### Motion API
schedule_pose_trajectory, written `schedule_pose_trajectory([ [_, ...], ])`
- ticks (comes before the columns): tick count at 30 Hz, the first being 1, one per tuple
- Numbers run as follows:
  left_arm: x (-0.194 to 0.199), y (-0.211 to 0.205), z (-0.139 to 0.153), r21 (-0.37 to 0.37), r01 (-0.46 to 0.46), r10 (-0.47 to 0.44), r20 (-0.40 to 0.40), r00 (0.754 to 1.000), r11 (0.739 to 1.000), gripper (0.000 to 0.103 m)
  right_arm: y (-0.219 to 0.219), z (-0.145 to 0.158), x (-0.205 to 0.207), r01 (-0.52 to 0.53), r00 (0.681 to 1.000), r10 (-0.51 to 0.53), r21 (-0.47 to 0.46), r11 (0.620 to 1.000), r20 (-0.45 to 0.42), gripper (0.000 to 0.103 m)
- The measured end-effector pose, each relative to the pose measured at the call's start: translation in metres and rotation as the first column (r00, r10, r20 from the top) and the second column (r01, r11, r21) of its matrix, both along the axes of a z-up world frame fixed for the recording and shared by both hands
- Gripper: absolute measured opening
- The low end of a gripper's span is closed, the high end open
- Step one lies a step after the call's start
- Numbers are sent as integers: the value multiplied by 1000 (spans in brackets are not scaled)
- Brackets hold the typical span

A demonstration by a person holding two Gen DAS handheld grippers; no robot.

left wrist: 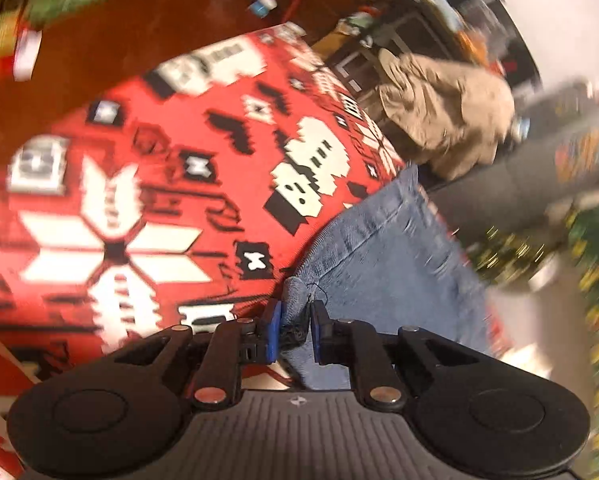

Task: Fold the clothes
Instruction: 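Close the left gripper on the rolled hem of one shorts leg, then lift the held leg with the left gripper and fold it over the other leg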

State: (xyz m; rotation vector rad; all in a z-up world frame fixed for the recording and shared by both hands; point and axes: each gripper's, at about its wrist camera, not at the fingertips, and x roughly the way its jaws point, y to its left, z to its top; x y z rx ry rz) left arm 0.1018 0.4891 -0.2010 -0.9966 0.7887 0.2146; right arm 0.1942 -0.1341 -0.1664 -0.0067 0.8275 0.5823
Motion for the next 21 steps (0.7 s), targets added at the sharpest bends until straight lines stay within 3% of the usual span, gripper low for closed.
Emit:
schedule_pose_trajectory([
  [4, -1, -3, 3, 35, -13, 13, 7, 1000, 999, 24, 4, 0, -2, -13, 1000, 13, -5, 1000, 3, 58],
  [6, 2, -8, 6, 58, 2, -3, 21, 1000, 998, 35, 6, 0, -3, -21, 1000, 21, -5, 1000, 6, 58],
  [8, 6, -14, 7, 69, 19, -21, 31, 999, 997, 40, 8, 0, -3, -25, 1000, 25, -7, 1000, 7, 58],
  [10, 9, -19, 8, 89, 35, -37, 19, 999, 995, 38, 9, 0, -3, -25, 1000, 25, -3, 1000, 4, 59],
  [12, 12, -22, 9, 130, 49, -48, -11, 999, 990, 13, 10, 0, -3, -23, 1000, 23, 1, 1000, 1, 59],
  [16, 11, -21, 13, 182, 30, -21, -52, 998, 983, 12, 13, 0, -4, -25, 1000, 25, 7, 1000, 5, 60],
  [21, 10, -43, 58, 241, 28, -39, 44, 998, 970, 12, 10, 3, -5, -21, 1000, 21, 25, 999, 14, 61],
])
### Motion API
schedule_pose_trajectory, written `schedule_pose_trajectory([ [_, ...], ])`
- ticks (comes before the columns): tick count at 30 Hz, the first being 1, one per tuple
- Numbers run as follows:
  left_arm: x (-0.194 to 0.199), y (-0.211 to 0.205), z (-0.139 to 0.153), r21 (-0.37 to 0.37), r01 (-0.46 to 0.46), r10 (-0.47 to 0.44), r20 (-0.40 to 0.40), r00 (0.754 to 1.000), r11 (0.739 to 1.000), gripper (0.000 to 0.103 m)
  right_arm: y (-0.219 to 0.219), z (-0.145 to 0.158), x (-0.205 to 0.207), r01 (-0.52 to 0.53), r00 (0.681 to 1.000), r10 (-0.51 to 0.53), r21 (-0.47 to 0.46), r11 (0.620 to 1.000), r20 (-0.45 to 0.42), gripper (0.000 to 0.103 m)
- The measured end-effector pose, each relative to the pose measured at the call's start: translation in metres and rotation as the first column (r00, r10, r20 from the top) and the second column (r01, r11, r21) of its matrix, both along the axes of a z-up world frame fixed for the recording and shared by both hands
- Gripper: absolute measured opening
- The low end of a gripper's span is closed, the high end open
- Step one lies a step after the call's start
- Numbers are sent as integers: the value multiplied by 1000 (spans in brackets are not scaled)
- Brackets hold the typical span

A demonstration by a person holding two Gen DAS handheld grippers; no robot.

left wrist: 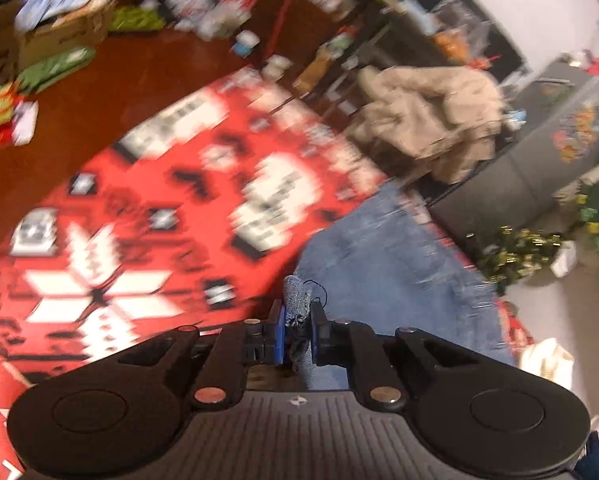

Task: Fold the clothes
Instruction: 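Lift the held leg with the left gripper and fold it over the other leg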

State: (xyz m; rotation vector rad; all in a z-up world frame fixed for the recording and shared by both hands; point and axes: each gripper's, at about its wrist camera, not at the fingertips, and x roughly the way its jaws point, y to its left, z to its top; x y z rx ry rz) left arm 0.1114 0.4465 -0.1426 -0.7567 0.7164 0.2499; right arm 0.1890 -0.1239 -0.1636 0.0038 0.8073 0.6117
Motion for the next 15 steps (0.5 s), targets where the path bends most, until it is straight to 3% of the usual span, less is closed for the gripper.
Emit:
schedule_pose_trajectory([
  [5, 20, -55, 54, 49, 170, -173, 70, 982, 984, 12, -16, 10, 5, 30, 999, -31, 40, 999, 15, 61],
  [10, 48, -131, 87, 69, 332, -338, 120, 934, 941, 11, -40, 21, 11, 85, 996, -88, 102, 991, 28, 61],
  [15, 87, -217, 79, 67, 471, -476, 108, 873, 879, 12, -66, 32, 11, 125, 990, -134, 157, 980, 47, 62],
])
